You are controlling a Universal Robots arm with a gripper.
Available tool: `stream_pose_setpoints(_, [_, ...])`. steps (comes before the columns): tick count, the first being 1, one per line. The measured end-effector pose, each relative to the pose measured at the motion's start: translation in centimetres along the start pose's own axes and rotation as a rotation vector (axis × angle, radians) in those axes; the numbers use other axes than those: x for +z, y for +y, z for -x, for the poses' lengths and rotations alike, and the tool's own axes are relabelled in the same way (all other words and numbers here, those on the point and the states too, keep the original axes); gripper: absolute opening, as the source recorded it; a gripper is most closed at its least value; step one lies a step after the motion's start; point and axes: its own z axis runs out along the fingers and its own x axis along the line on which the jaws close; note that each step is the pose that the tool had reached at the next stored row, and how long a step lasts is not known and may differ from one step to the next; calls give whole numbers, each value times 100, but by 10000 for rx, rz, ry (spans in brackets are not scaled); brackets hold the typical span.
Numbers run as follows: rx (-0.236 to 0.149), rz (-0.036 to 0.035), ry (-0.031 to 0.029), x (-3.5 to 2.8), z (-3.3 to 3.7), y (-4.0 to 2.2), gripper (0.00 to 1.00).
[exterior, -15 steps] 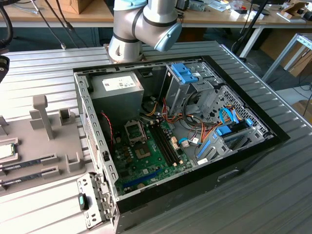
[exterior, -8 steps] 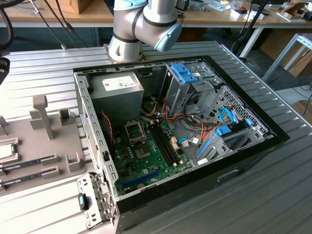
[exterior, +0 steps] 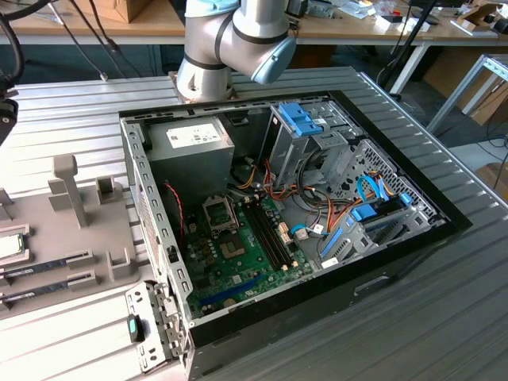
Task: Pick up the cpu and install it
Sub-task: 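Reach for the cpu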
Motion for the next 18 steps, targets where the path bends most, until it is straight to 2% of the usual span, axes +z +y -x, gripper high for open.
stream_pose_setpoints(18, [0,0,0,131,-7,-6,11])
